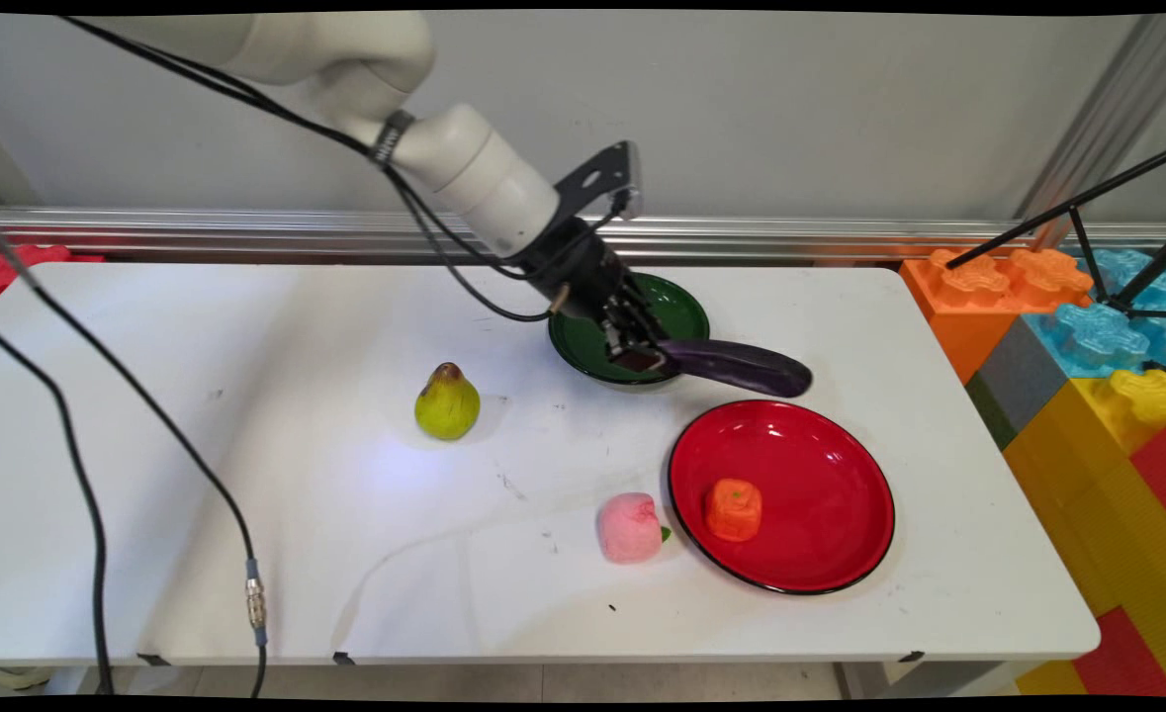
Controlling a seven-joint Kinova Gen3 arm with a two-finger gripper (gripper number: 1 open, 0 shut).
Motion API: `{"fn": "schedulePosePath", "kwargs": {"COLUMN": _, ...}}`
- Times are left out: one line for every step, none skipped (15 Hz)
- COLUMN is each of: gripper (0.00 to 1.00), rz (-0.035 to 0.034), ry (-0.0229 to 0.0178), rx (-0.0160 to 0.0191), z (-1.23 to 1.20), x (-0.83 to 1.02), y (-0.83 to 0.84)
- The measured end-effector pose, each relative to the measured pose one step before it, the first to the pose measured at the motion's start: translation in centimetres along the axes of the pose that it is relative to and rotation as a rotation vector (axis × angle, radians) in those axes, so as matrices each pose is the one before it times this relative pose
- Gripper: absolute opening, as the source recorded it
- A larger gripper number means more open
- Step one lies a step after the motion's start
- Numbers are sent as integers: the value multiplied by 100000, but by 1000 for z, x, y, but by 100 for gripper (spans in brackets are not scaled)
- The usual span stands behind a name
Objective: Place the picked object on the table
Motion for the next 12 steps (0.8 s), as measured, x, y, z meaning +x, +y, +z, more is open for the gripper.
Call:
{"fn": "schedulePosePath", "kwargs": {"gripper": 0, "rz": -3960, "ry": -715, "rx": 1325, "z": -575, "x": -519, "y": 477}}
{"fn": "schedulePosePath", "kwargs": {"gripper": 0, "rz": -4769, "ry": -907, "rx": 1518, "z": -578, "x": -682, "y": 517}}
{"fn": "schedulePosePath", "kwargs": {"gripper": 0, "rz": -4939, "ry": -902, "rx": 1804, "z": -600, "x": -776, "y": 418}}
{"fn": "schedulePosePath", "kwargs": {"gripper": 0, "rz": -4127, "ry": -783, "rx": 1428, "z": -473, "x": -749, "y": 277}}
{"fn": "schedulePosePath", "kwargs": {"gripper": 0, "rz": -2520, "ry": -516, "rx": 856, "z": -289, "x": -484, "y": 146}}
{"fn": "schedulePosePath", "kwargs": {"gripper": 0, "rz": -3296, "ry": -773, "rx": 1018, "z": -376, "x": -749, "y": 163}}
{"fn": "schedulePosePath", "kwargs": {"gripper": 0, "rz": -3018, "ry": -954, "rx": 830, "z": -350, "x": -871, "y": 131}}
{"fn": "schedulePosePath", "kwargs": {"gripper": 0, "rz": -2197, "ry": -909, "rx": 409, "z": -227, "x": -863, "y": 73}}
{"fn": "schedulePosePath", "kwargs": {"gripper": 0, "rz": -1207, "ry": -668, "rx": 237, "z": -124, "x": -725, "y": -9}}
{"fn": "schedulePosePath", "kwargs": {"gripper": 0, "rz": -681, "ry": -458, "rx": 7, "z": -36, "x": -454, "y": -17}}
{"fn": "schedulePosePath", "kwargs": {"gripper": 0, "rz": -994, "ry": -818, "rx": -218, "z": 21, "x": -656, "y": -28}}
{"fn": "schedulePosePath", "kwargs": {"gripper": 0, "rz": -1194, "ry": -941, "rx": -318, "z": 89, "x": -727, "y": -35}}
